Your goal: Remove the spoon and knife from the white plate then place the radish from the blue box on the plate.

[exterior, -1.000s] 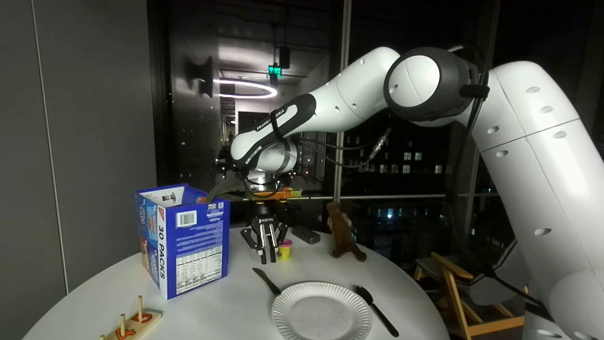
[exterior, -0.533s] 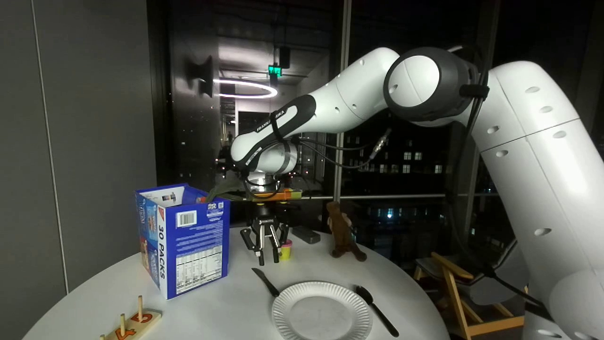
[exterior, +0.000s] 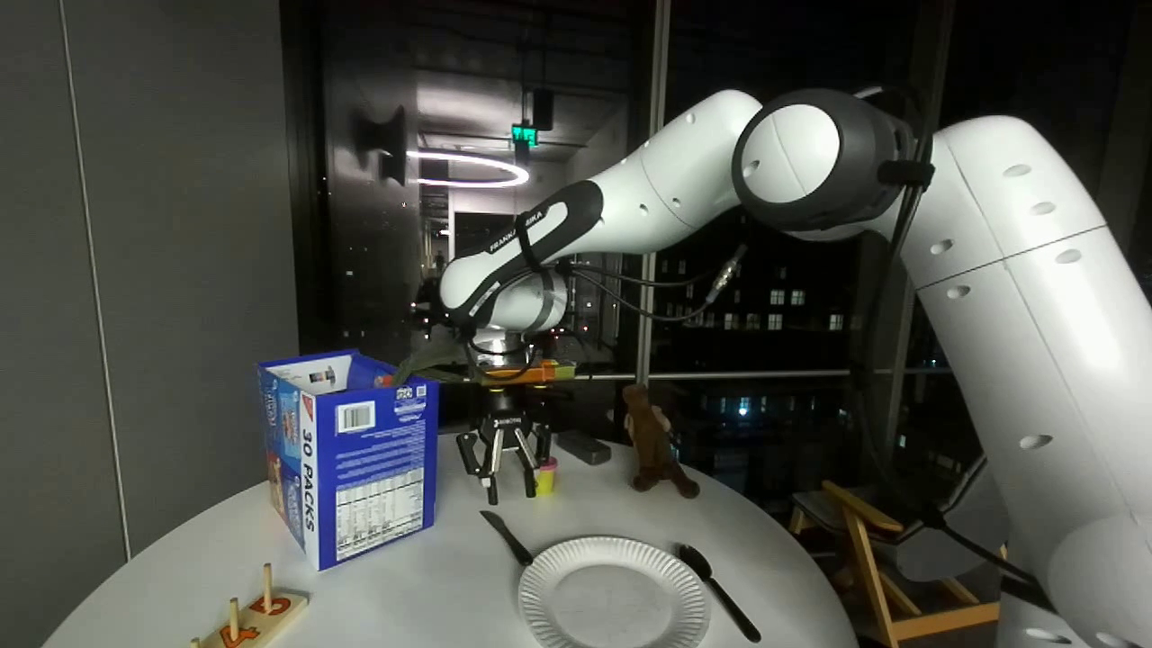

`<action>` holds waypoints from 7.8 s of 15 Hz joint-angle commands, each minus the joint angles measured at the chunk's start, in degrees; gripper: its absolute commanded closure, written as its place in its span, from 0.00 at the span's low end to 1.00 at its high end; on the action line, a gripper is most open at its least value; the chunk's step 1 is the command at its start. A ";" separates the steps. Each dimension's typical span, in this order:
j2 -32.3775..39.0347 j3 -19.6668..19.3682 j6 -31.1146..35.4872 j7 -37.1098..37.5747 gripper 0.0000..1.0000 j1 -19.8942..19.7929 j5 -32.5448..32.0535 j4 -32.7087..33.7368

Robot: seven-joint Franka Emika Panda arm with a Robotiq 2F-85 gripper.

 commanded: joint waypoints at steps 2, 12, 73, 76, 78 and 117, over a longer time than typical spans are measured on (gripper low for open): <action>-10.16 -0.64 6.99 2.77 0.02 2.47 -7.62 -8.31; -35.03 4.25 21.98 7.89 0.00 2.38 -20.51 -24.58; -55.73 7.62 21.58 3.77 0.90 -5.15 -15.64 -30.13; -54.51 6.82 13.96 0.62 0.90 -4.40 -11.68 -30.82; -53.90 6.24 10.16 -1.82 0.90 -3.82 -9.28 -31.60; -41.92 0.32 -17.46 -12.08 0.00 -5.89 7.30 -21.15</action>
